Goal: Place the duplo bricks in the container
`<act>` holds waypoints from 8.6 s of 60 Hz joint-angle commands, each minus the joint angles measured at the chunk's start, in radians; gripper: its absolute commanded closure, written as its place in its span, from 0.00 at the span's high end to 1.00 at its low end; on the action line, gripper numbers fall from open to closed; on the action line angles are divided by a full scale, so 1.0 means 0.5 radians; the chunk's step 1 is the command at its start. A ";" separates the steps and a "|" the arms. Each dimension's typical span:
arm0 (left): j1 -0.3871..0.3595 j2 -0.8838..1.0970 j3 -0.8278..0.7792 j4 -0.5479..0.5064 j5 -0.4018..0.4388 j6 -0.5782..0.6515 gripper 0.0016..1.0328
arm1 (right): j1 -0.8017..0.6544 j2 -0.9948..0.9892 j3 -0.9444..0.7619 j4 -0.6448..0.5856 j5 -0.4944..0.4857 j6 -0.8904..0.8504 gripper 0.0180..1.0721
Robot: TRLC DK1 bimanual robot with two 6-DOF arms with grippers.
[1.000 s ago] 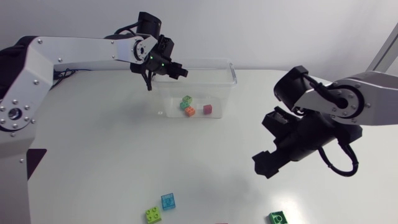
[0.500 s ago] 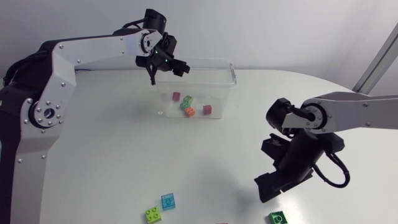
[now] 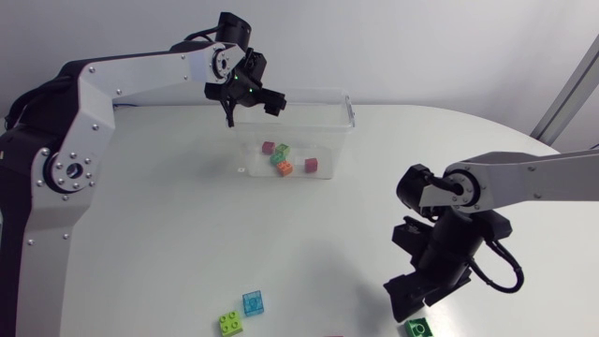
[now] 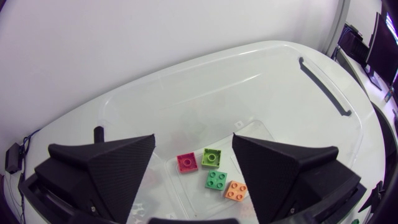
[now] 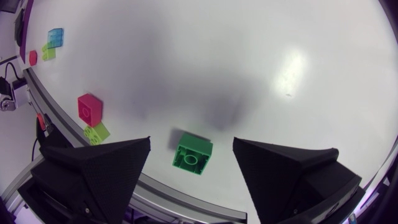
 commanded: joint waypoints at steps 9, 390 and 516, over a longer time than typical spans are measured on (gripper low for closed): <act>-0.031 0.029 0.109 -0.022 -0.015 -0.067 0.85 | -0.038 0.119 -0.059 -0.038 -0.008 0.060 0.89; -0.055 -0.349 -0.529 0.453 0.098 0.001 0.96 | 0.729 -0.479 -0.059 0.548 0.099 -0.599 0.95; 0.196 -2.088 -2.201 0.107 0.129 0.473 0.96 | 1.048 0.055 0.073 0.512 0.431 -0.560 0.93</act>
